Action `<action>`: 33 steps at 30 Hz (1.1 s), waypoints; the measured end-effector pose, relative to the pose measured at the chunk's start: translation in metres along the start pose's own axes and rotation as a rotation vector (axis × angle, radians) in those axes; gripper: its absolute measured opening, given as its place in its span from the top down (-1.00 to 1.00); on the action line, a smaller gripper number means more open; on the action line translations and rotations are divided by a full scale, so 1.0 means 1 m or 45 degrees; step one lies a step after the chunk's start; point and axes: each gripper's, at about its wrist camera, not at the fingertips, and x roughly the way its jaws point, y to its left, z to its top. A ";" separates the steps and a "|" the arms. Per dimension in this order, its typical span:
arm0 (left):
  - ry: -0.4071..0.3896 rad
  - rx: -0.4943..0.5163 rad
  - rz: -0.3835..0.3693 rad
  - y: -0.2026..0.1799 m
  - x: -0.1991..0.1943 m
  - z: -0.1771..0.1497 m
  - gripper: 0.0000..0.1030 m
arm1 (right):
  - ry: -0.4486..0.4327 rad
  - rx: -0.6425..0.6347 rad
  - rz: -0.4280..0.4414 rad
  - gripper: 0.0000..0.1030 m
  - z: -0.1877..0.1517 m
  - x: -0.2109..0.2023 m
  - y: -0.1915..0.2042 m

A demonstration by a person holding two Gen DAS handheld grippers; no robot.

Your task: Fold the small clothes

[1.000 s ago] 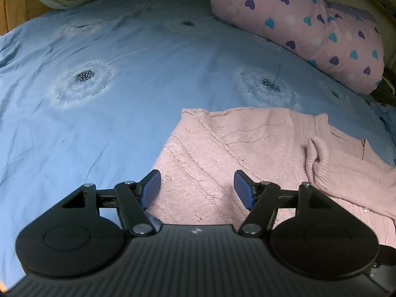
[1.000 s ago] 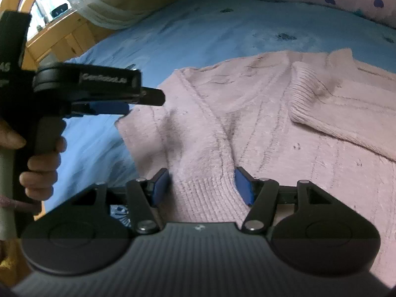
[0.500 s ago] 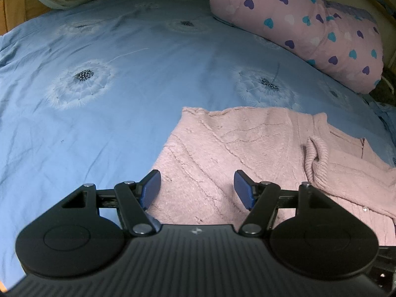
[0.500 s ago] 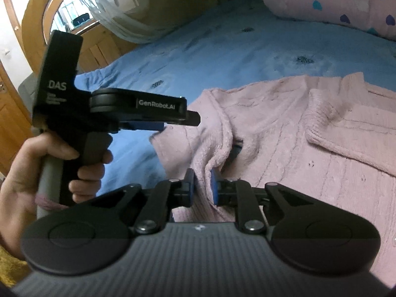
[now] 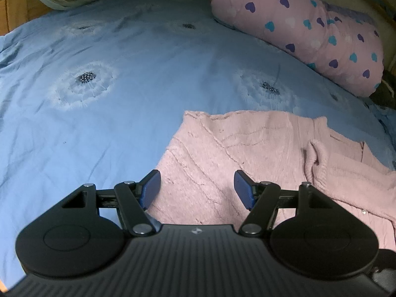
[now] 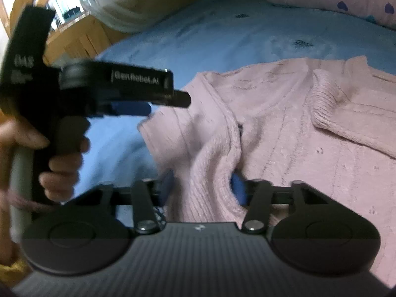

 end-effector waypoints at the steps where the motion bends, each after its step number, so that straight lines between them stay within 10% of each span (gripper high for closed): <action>1: -0.002 -0.003 0.001 0.000 0.000 0.001 -0.37 | -0.004 0.004 0.000 0.62 0.001 -0.003 0.002; 33: -0.058 0.042 0.013 -0.017 -0.003 0.001 -0.37 | -0.466 -0.065 -0.246 0.68 0.122 -0.141 -0.037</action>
